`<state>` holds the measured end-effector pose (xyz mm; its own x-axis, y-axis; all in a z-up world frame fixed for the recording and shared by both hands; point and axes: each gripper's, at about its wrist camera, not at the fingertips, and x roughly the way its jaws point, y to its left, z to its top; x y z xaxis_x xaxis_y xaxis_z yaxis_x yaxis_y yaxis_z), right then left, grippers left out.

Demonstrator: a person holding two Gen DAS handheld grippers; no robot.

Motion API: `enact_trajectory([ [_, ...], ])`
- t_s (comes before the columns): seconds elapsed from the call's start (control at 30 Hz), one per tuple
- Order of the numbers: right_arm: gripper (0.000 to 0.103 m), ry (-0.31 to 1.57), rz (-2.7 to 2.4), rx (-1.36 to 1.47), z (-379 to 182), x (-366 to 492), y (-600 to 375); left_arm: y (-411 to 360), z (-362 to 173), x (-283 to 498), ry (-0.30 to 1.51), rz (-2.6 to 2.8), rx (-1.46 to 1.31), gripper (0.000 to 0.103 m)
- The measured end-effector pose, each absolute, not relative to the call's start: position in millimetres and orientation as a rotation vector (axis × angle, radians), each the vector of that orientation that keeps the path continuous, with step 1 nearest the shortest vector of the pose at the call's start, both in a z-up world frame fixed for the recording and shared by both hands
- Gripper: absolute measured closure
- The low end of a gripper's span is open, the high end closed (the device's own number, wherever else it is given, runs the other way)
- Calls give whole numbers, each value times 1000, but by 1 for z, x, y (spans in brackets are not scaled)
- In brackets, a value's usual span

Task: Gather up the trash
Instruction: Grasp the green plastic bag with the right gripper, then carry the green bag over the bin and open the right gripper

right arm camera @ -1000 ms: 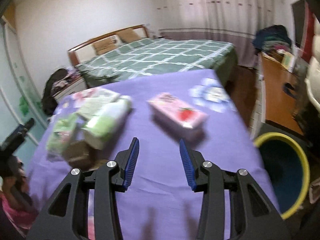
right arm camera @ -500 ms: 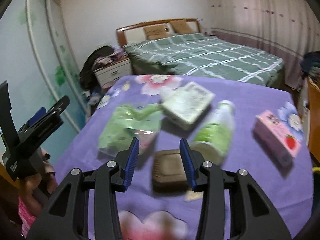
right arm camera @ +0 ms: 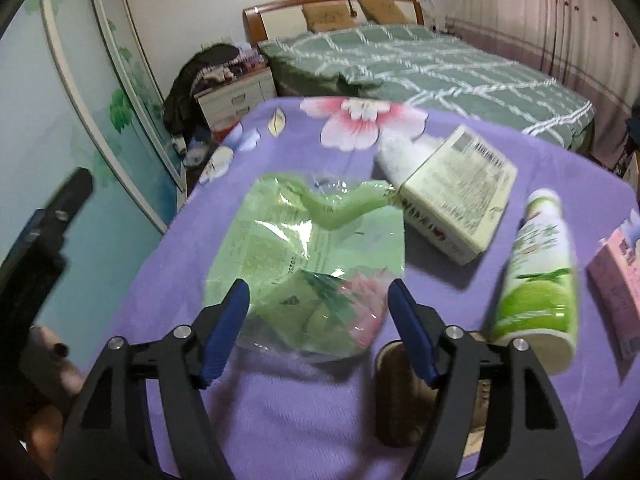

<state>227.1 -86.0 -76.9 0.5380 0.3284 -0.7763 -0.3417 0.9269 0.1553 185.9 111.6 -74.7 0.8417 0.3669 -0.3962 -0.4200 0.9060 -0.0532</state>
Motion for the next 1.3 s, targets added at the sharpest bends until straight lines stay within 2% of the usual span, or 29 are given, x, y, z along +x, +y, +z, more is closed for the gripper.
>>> enact_trajectory([
  [0.07, 40, 928, 398, -16, -83, 229, -85, 112, -74, 185, 391, 417, -137, 5],
  [0.1, 55, 940, 405, -8, -86, 231, -85, 111, -75, 185, 393, 417, -133, 5],
  [0.17, 65, 953, 410, 6, -89, 230, -87, 110, -75, 185, 395, 414, -129, 5],
  [0.2, 83, 951, 404, -4, -88, 230, -88, 110, -75, 185, 396, 413, -128, 5],
  [0.3, 88, 931, 399, 5, -82, 225, -94, 110, -75, 184, 395, 416, -129, 5],
  [0.33, 97, 919, 396, 6, -79, 224, -96, 110, -75, 184, 395, 418, -130, 5],
  [0.97, 98, 613, 249, 134, 8, 134, -220, 105, -75, 182, 394, 407, -124, 5],
  [1.13, 98, 560, 38, 165, 13, 110, -291, 95, -75, 185, 395, 351, -100, 5],
  [1.3, 98, 572, -238, 206, -5, 93, -378, 72, -74, 189, 404, 244, -39, 5],
])
